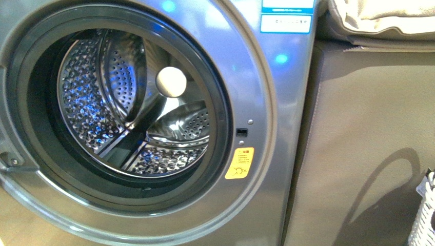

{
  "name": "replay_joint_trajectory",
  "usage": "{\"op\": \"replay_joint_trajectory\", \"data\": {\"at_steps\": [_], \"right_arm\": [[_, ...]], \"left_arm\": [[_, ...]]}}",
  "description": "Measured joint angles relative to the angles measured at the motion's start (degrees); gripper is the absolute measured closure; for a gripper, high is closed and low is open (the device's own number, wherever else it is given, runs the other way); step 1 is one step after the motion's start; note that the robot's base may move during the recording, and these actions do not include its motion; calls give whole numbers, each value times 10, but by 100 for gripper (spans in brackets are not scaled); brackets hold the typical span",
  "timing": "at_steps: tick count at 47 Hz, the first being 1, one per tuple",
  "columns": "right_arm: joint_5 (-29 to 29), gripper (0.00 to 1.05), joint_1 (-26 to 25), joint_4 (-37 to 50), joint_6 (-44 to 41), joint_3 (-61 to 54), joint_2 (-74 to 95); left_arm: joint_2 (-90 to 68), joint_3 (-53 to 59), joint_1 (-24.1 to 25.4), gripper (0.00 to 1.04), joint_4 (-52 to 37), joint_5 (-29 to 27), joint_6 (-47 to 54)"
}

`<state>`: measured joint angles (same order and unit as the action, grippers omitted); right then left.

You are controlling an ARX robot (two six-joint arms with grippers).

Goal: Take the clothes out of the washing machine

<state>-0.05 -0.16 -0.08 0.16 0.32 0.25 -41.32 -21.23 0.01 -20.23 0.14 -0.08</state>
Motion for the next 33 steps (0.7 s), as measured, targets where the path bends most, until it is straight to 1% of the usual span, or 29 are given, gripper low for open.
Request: {"op": "replay_joint_trajectory", "data": {"at_steps": [8, 22, 33], "right_arm": [[0, 102, 0, 0, 0, 0, 0], [0, 102, 0, 0, 0, 0, 0], [0, 102, 0, 0, 0, 0, 0]], "left_arm": [[60, 82, 0, 101, -16, -1, 0], [121, 138, 0, 101, -14, -1, 0], [175, 168, 0, 101, 10, -1, 0]]}}
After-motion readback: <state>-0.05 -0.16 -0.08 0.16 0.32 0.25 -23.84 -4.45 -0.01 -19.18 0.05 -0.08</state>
